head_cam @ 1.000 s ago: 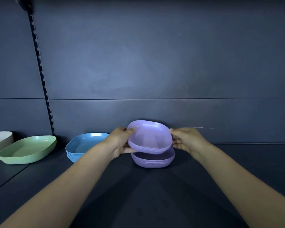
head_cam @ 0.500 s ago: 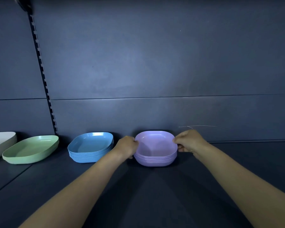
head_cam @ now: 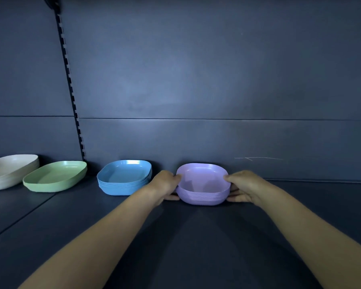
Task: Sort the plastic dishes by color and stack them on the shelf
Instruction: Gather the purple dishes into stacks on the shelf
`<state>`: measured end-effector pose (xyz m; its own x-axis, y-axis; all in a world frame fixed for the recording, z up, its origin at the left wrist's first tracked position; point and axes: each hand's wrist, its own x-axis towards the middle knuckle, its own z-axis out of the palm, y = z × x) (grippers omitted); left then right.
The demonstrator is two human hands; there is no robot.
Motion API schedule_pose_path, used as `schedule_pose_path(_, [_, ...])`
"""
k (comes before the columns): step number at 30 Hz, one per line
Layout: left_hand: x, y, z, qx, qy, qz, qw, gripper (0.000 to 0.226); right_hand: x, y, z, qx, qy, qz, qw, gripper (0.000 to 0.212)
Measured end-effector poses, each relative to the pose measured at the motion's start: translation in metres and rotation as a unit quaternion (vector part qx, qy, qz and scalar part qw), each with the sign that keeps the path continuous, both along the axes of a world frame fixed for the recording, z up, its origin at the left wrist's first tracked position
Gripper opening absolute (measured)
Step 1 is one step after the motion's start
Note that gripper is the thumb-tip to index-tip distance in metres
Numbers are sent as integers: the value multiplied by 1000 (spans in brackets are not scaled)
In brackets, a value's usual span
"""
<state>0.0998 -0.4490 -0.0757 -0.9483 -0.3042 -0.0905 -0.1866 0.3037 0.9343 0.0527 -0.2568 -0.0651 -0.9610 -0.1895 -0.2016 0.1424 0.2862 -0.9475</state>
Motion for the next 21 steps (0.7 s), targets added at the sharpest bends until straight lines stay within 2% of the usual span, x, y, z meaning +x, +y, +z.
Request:
schedule_pose_path(6, [15,6,-1,25,21,52,998,32,7,-2,1,-21,-6,7,1000,11])
schedule_pose_path(8, [22,8,2,26,27,64,997,28,7,-5,1,-34,-8,8,999,11])
schedule_pose_path(12, [35,-6,5,-111,32,74,991,25,7,-16,-1,-58,1,12,998,11])
schedule_pose_path(15, [45,-26,9,-151,38,46,987,17,11,-27,-3,-54,13,20,998,17])
schedule_pose_path(19, [56,-52,19,-338,97,76,933,14,15,-42,-5,-4,65,46,997,28])
schedule_pose_path(21, [61,-66,21,-372,137,68,915,5,18,-48,-6,27,105,74,991,30])
